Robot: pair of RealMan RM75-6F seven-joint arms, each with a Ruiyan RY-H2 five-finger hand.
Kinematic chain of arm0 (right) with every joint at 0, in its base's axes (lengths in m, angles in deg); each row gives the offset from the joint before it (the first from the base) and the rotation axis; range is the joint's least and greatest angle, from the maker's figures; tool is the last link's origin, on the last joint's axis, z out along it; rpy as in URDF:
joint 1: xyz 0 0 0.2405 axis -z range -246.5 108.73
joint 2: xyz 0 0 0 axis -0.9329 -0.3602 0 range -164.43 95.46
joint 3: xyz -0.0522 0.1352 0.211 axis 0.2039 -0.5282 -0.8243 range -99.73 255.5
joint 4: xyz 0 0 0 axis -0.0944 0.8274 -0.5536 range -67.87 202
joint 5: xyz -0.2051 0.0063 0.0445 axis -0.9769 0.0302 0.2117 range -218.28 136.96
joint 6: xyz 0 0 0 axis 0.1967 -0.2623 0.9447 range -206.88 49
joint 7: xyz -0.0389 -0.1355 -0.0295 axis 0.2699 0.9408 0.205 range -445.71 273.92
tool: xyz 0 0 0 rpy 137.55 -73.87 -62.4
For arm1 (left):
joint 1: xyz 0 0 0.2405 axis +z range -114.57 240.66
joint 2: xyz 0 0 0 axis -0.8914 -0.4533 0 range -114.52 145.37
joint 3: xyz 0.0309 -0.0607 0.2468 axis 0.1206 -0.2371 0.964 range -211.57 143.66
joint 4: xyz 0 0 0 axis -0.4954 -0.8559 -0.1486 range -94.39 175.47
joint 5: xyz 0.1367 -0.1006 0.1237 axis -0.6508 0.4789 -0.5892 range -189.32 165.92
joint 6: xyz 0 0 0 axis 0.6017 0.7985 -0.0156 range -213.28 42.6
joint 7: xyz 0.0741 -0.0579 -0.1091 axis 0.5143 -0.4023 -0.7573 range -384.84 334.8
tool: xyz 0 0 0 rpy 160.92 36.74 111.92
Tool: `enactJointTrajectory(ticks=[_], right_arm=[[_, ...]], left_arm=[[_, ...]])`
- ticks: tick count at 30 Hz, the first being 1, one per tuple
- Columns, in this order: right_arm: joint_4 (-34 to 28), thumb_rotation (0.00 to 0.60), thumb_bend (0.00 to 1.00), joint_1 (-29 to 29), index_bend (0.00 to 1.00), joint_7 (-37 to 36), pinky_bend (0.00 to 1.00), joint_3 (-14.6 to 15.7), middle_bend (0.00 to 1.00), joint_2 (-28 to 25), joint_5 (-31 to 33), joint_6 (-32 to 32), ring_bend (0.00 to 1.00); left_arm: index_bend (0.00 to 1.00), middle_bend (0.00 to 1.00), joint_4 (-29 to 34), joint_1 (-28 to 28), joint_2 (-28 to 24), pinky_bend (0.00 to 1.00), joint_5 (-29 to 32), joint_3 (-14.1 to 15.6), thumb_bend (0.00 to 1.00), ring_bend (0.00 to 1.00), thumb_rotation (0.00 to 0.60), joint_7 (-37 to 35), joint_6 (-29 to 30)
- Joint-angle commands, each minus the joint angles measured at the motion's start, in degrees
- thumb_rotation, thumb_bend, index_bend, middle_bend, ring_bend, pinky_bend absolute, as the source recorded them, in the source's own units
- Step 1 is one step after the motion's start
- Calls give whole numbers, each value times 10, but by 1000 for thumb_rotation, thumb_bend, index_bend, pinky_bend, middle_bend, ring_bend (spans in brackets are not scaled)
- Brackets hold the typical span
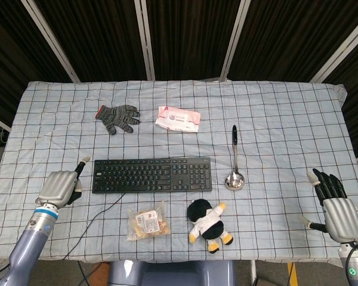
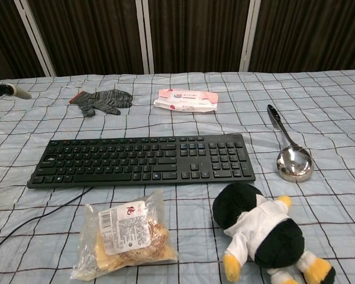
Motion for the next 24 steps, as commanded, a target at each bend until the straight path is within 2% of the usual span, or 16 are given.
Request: enactJointTrajectory(ticks=[1, 11, 24], right_arm=[[1, 600, 51, 0, 0, 1, 0, 0, 0, 0, 0, -1, 0], [-1, 600, 52, 0, 0, -1, 0, 1, 0, 1, -3, -1, 0], [-4, 600, 51, 1, 0, -7, 0, 0, 0, 0, -2, -3, 0]], left_arm=[[0, 838, 12, -78, 23, 617, 127, -12, 1000, 733, 600, 99, 9], [0, 838, -37, -135, 89, 617, 235, -9, 1000, 732, 600, 139, 53], [0, 838, -93, -170, 136, 617, 283, 0, 1000, 733, 600, 142, 70]])
